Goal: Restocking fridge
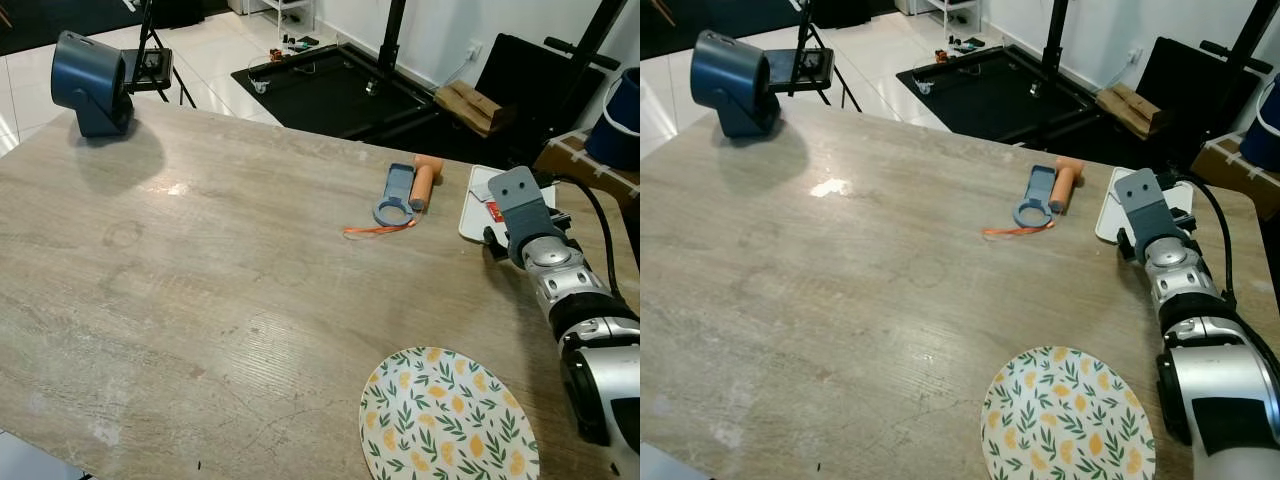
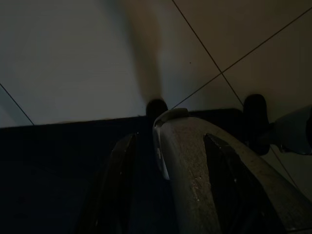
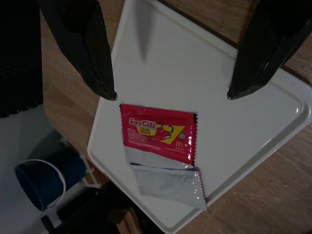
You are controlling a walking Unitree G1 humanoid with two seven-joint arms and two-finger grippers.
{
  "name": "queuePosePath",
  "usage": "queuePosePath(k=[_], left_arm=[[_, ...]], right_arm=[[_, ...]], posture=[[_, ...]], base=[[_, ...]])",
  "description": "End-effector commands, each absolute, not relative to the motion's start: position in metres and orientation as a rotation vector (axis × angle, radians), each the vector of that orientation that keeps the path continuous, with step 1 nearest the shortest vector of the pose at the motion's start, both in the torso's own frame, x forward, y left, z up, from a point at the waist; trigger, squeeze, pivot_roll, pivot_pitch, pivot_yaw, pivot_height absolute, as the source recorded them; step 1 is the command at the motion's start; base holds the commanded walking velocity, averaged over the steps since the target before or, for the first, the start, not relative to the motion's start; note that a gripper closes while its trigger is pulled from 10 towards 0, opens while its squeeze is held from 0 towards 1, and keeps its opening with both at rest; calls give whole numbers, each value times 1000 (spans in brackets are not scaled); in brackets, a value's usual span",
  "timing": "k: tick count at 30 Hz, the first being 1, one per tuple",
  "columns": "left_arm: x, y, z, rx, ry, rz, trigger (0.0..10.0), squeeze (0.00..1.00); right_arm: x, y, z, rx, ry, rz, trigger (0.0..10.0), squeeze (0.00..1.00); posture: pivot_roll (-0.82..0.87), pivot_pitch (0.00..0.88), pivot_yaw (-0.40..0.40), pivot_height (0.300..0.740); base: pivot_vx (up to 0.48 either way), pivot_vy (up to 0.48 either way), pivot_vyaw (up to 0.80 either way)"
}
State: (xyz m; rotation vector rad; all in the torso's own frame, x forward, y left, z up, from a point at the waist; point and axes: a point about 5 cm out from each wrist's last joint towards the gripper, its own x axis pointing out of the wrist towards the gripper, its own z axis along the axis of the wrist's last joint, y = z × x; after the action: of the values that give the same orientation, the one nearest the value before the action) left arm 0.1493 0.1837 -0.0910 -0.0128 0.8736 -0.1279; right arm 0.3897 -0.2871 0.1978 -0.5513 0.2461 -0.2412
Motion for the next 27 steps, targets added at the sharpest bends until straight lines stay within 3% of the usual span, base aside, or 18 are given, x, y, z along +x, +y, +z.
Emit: queuePosePath(k=[1,5,6,7,8,9,10,11,12,13,22,23,27], left_arm=[[89,178,-113,-35,1100,-159,10000,0],[87,177,-113,-37,1102,-162,10000,0],[85,177,-113,-38,1103,-162,10000,0],[85,177,-113,-38,1103,-162,10000,0],[84,177,-114,-38,1104,-161,10000,0],[83,177,-114,-38,1106,-161,10000,0],[82,178,-114,-38,1108,-160,10000,0],[82,178,-114,-38,1108,-160,10000,0],[81,178,-114,-38,1109,-160,10000,0],[81,178,-114,-37,1110,-160,10000,0],[82,178,-114,-37,1106,-160,10000,0],[82,178,-114,-37,1105,-161,10000,0],[84,177,-114,-33,1103,-166,10000,0]], right_arm=[[389,-289,197,-538,250,-254,10000,0],[389,-289,195,-532,260,-252,10000,0],[388,-289,194,-535,264,-253,8902,0],[388,-289,194,-535,264,-253,8902,0],[388,-289,193,-544,268,-252,7255,0],[388,-289,194,-560,269,-247,7412,0],[389,-288,195,-595,267,-235,3804,0],[389,-288,195,-595,267,-235,3804,0],[390,-287,197,-626,262,-224,1176,0],[391,-286,199,-651,258,-210,0,0],[394,-281,207,-727,255,-141,0,0],[395,-280,208,-738,258,-123,549,0],[396,-275,208,-794,273,-30,706,0]], posture=[[-5,261,-29,740],[-1,271,-31,740],[1,272,-31,740],[1,272,-31,740],[1,272,-31,740],[2,278,-31,740],[1,280,-32,740],[1,280,-32,740],[1,280,-32,740],[1,280,-32,740],[-3,278,-36,740],[-3,276,-36,740],[-4,272,-37,740]], base=[[0,0,0],[0,0,0],[0,0,0],[0,0,0],[0,0,0],[0,0,0],[0,0,0],[0,0,0],[0,0,0],[0,0,0],[0,0,0],[0,0,0],[0,0,0]])
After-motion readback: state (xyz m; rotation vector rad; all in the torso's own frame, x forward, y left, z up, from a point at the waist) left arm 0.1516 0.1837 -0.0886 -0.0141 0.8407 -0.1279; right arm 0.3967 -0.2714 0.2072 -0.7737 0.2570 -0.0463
